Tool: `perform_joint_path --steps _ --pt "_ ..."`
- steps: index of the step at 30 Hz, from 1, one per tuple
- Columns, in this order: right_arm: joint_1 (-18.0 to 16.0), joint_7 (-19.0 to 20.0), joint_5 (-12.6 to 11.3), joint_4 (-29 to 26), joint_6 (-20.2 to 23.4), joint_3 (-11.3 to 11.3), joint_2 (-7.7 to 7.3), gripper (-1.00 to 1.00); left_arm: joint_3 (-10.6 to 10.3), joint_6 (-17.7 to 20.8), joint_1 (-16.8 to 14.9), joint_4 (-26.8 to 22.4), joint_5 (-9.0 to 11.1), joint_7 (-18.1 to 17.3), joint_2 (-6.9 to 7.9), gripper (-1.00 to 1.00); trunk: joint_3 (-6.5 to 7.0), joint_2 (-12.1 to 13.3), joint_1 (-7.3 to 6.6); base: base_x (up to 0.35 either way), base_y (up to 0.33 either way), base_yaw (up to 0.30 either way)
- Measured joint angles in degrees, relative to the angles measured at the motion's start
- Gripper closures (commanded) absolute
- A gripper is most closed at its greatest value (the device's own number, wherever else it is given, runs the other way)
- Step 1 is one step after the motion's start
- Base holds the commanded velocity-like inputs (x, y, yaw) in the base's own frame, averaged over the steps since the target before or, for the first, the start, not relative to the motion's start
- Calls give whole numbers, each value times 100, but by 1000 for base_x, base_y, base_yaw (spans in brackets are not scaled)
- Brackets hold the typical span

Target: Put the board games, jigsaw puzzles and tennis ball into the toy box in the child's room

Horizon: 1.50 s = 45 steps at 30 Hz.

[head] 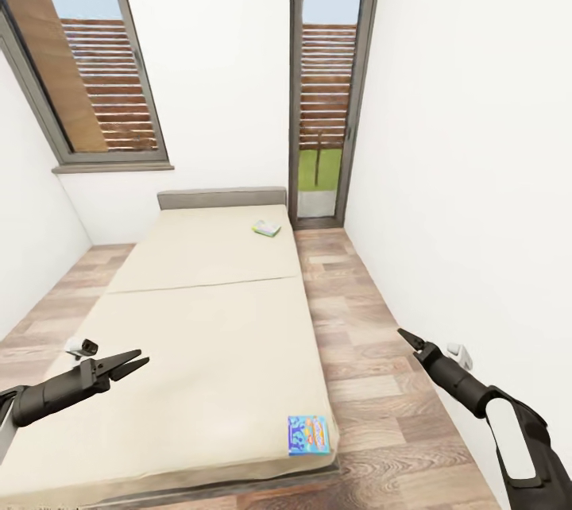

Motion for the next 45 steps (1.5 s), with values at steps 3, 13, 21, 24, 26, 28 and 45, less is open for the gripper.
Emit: perform_joint_path --steps 3,13,21,24,26,28,45 --pt "-1 -1 4 -3 -1 2 2 -100 1 4 1 0 -2 0 0 -100 7 0 0 1 -265 206" --pt "-1 -6 10 -12 -7 220 -2 -100 1 31 1 -7 2 0 1 -100 45 -2 -1 62 -234 256" --pt "0 -4 10 -2 -10 342 -17 -100 0 32 -1 -7 -1 0 1 -100 58 -1 -1 162 -203 89" --pt "0 -3 9 -2 -10 344 -14 -100 0 28 -1 -7 -4 0 3 -100 59 -2 -1 176 -207 7" --pt "0 -2 10 -2 -10 344 -14 -100 0 27 -1 -7 0 0 1 -100 59 -1 -1 180 -221 3" --pt "0 -5 9 5 -10 344 -11 -100 0 26 -1 -7 -3 0 0 -100 59 -1 -1 178 -189 1" --pt "0 -9 15 34 -22 359 -7 -100 6 21 -1 -7 -4 0 -1 -100 59 -1 -2 209 -144 0"
